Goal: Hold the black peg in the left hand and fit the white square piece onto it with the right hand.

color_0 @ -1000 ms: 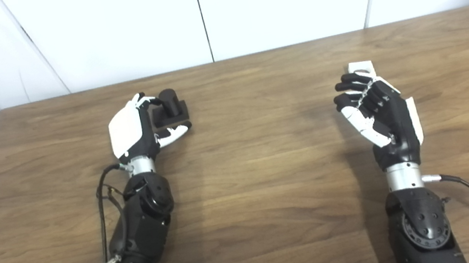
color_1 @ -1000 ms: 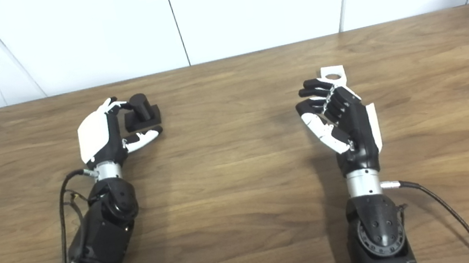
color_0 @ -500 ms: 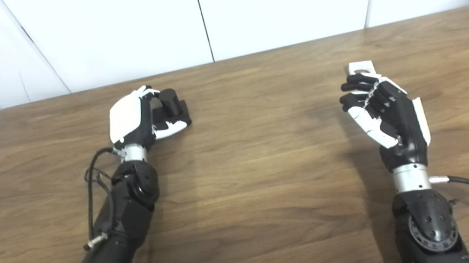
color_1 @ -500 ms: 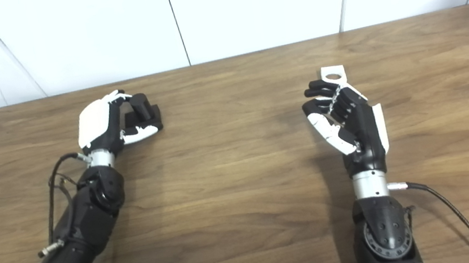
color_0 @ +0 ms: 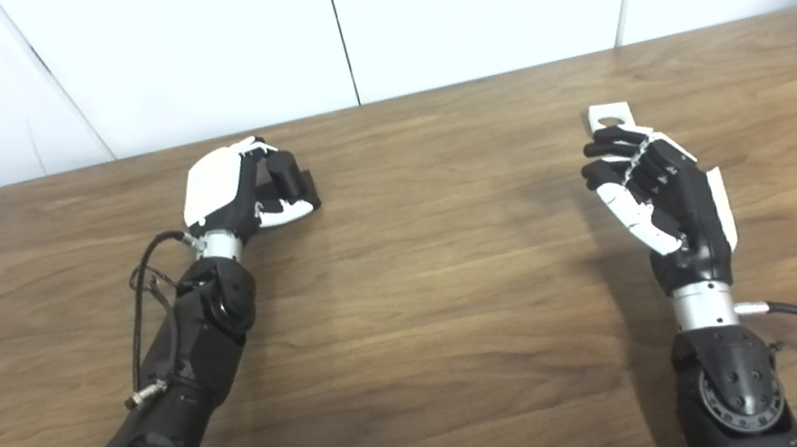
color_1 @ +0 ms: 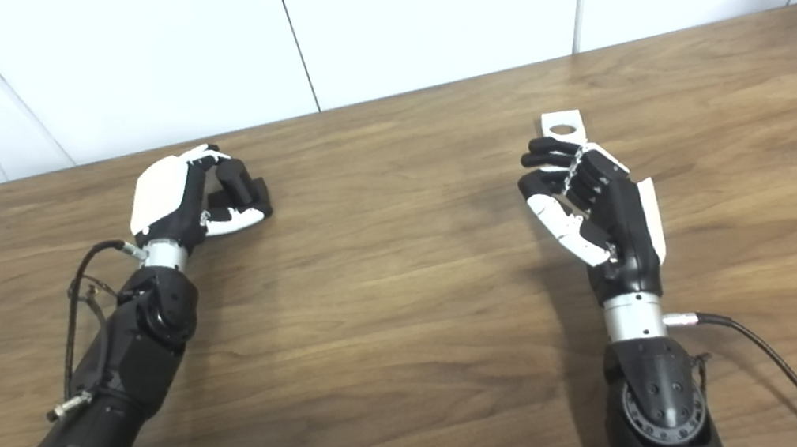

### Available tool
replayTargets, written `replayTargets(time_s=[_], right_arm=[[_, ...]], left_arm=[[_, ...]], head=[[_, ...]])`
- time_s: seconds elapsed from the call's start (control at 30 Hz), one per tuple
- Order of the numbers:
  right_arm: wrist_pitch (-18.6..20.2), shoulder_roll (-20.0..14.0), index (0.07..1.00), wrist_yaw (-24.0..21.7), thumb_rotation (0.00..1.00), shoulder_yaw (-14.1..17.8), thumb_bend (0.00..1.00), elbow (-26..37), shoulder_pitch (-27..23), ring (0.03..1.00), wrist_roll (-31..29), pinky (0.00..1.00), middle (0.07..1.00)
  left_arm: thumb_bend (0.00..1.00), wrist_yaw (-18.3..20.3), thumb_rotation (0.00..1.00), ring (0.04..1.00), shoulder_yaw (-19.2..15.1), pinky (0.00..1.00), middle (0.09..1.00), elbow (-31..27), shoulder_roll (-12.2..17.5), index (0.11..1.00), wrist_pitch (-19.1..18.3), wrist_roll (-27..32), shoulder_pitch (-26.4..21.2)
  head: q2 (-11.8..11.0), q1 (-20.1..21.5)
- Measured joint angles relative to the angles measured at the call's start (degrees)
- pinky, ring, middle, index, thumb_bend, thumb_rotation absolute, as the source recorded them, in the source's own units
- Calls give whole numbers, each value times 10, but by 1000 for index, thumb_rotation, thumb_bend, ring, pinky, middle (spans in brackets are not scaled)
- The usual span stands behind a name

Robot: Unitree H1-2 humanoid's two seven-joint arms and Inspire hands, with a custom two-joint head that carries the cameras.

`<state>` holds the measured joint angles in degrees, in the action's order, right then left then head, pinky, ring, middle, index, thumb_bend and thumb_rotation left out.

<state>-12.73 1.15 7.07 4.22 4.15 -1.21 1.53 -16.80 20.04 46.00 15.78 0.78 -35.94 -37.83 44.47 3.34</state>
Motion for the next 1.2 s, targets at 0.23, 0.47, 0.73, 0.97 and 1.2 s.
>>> replayTargets(time_s=[0.23,0.47,0.73,0.97,1.2], right_arm=[[-2,0,626,0,380,0,446,0,0,551,0,511,614],[-2,0,623,0,396,1,454,0,-1,551,-1,517,614],[-2,0,618,0,379,1,442,-2,-2,547,-4,501,614],[-2,0,618,0,368,2,431,-2,-2,552,-3,501,617],[-1,-2,622,0,368,2,430,-1,-2,548,-8,505,618]], left_arm=[[704,7,108,890,1,713,864,-16,1,600,0,0,7],[533,7,67,884,4,710,854,-18,2,499,0,0,6],[512,28,73,880,12,723,860,-37,17,495,-13,-5,6],[512,44,79,887,13,716,866,-47,23,496,-21,-5,8],[512,56,77,884,15,723,864,-58,31,495,-26,-5,10]], head=[[1,0],[0,-4],[-1,-11],[0,-11],[2,-14]])
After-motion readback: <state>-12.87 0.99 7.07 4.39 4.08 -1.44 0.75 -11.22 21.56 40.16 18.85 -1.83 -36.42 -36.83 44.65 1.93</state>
